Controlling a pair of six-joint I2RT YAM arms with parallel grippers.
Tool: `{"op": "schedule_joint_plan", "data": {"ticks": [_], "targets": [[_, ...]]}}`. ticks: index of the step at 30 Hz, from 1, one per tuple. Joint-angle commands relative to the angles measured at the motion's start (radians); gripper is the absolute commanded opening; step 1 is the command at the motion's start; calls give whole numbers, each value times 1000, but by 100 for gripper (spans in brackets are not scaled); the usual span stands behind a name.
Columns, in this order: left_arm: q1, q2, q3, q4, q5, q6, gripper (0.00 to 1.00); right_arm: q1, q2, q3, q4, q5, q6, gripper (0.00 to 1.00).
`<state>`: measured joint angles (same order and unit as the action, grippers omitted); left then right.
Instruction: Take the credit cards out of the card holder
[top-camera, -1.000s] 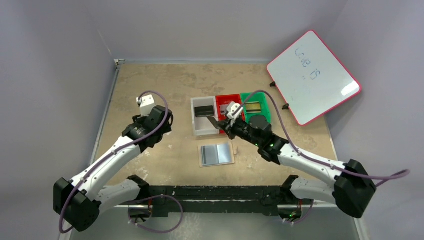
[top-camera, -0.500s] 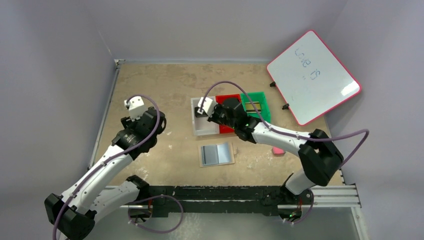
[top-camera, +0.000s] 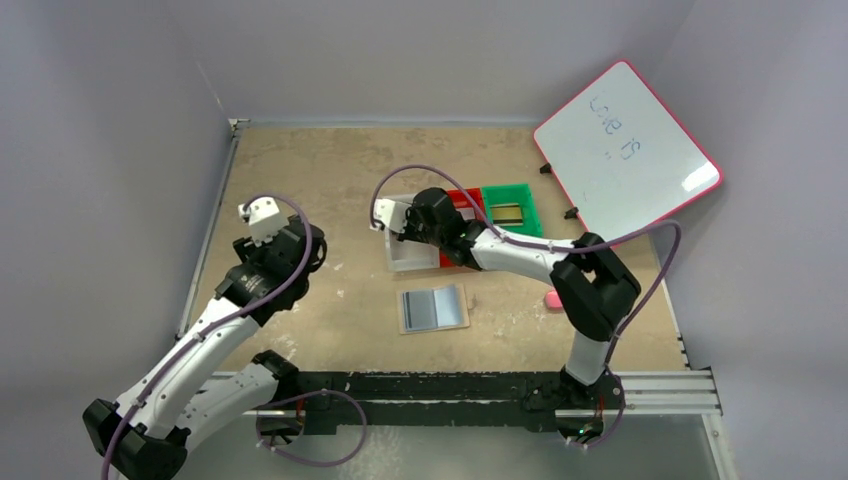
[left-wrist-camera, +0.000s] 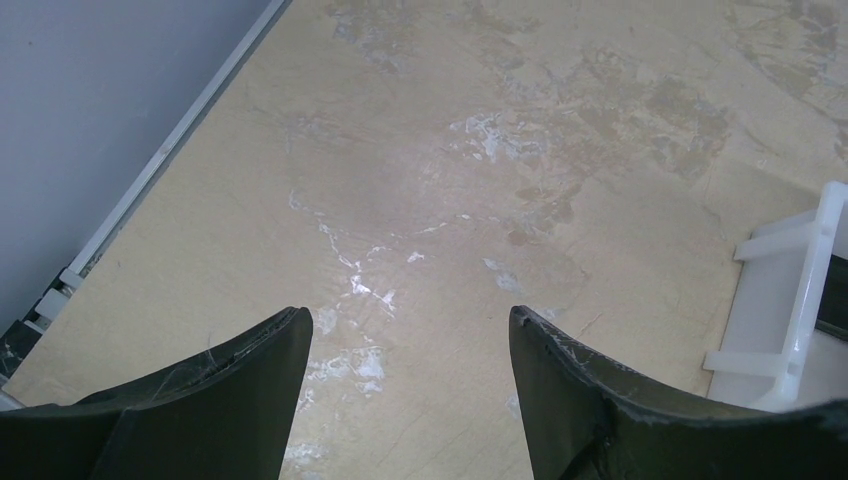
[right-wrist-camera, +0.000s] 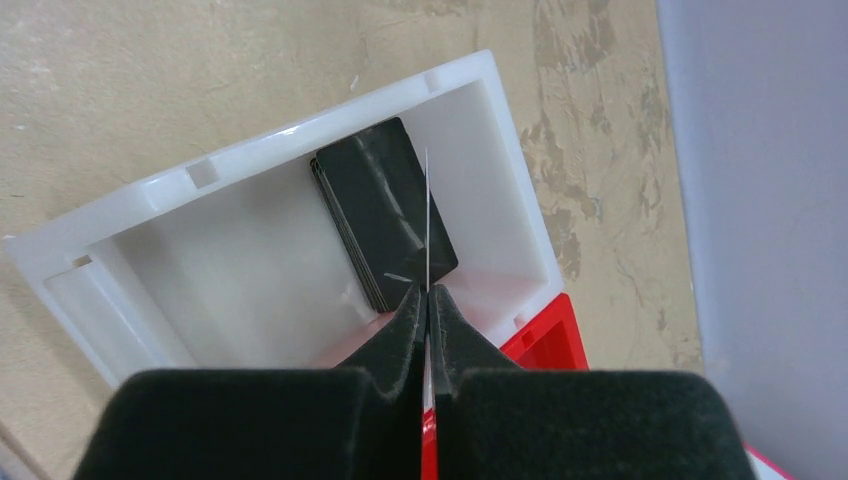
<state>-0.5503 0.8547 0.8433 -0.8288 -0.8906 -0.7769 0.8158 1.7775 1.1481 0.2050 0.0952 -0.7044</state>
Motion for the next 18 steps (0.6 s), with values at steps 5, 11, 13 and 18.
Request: {"op": "schedule_joint_plan", "data": {"ticks": [5, 11, 13, 18], "targets": [[4, -83, 33, -11, -66, -40, 72, 2, 73, 98, -31, 92, -100, 1], [4, -91, 32, -15, -68, -46, 72, 3, 121, 120, -21, 86, -142, 2], [4, -88, 32, -15, -67, -46, 72, 2, 132, 123, -8, 88, -157, 2], [4, -84, 34, -15, -65, -46, 72, 3, 162, 138, 21, 101, -193, 3]]}}
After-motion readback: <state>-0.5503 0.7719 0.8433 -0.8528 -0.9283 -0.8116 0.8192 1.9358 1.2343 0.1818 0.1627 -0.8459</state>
